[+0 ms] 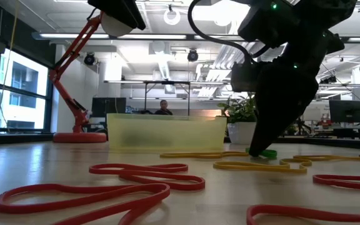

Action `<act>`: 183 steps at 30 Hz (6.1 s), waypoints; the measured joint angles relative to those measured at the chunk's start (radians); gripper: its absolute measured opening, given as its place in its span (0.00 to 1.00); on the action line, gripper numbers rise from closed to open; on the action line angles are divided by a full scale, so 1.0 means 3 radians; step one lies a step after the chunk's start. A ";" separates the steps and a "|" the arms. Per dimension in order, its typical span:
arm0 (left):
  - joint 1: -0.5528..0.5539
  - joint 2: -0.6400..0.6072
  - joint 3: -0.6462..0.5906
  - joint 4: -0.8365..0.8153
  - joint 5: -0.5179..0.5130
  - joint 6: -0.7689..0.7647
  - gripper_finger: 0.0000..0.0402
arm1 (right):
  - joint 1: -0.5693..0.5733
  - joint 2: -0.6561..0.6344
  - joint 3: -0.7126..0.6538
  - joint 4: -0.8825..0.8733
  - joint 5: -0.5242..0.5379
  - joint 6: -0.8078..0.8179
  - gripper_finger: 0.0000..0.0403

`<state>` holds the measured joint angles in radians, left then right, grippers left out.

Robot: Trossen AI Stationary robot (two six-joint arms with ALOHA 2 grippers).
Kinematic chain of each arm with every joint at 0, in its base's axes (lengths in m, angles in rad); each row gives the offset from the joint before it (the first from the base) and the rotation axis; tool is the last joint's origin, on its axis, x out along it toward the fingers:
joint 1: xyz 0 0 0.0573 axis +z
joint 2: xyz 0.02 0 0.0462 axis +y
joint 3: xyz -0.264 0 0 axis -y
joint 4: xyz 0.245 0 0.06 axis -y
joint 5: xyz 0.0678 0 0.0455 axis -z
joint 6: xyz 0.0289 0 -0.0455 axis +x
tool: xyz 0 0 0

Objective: Pick and place rubber bands into bin
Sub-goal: Put the green rubber band into the yellow bin, then put the black rubber band into the yellow bin

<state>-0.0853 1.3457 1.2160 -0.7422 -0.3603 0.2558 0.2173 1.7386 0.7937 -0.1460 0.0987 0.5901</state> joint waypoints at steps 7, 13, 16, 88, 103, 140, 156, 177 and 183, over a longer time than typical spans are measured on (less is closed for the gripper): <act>0.0000 0.0000 0.0000 0.0000 0.0000 -0.0009 0.43 | -0.0003 0.0004 -0.0003 -0.0095 0.0100 0.0129 0.17; 0.0000 0.0000 0.0000 0.0000 -0.0001 -0.0011 0.43 | -0.0003 0.0006 -0.0007 -0.0119 0.0179 0.0144 0.01; 0.0000 0.0000 0.0000 0.0000 -0.0001 -0.0013 0.43 | -0.0002 0.0002 -0.0009 -0.0123 0.0199 0.0217 0.03; -0.0001 0.0000 0.0000 0.0100 -0.0095 -0.0150 0.43 | -0.1452 0.0388 0.1208 0.0170 0.0114 -0.1183 0.00; -0.0001 0.0001 0.0000 0.0103 -0.0201 -0.0142 0.43 | -0.1621 0.0388 0.1176 0.0004 -0.0334 -0.1071 0.00; 0.0000 0.0001 0.0000 0.0102 -0.0214 -0.0060 0.43 | -0.1459 -0.0281 0.1175 -0.0593 -0.0682 -0.1465 0.33; -0.0002 0.0001 0.0000 -0.0322 0.0543 0.0226 0.43 | -0.0327 -0.0937 0.1175 -0.2024 -0.0424 -0.1169 0.33; -0.0759 0.0334 -0.0004 -0.0712 0.1394 0.0376 0.43 | 0.0948 -0.1031 0.0674 -0.2223 0.0323 0.0284 0.33; -0.0957 0.0509 -0.0200 -0.0552 0.1227 0.0041 0.43 | 0.1376 -0.1233 0.0145 -0.1643 0.0531 0.1091 0.33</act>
<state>-0.3722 1.4985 1.1560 -0.9077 0.0077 0.2681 0.6301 1.3688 0.8373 -0.6389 0.2580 0.9175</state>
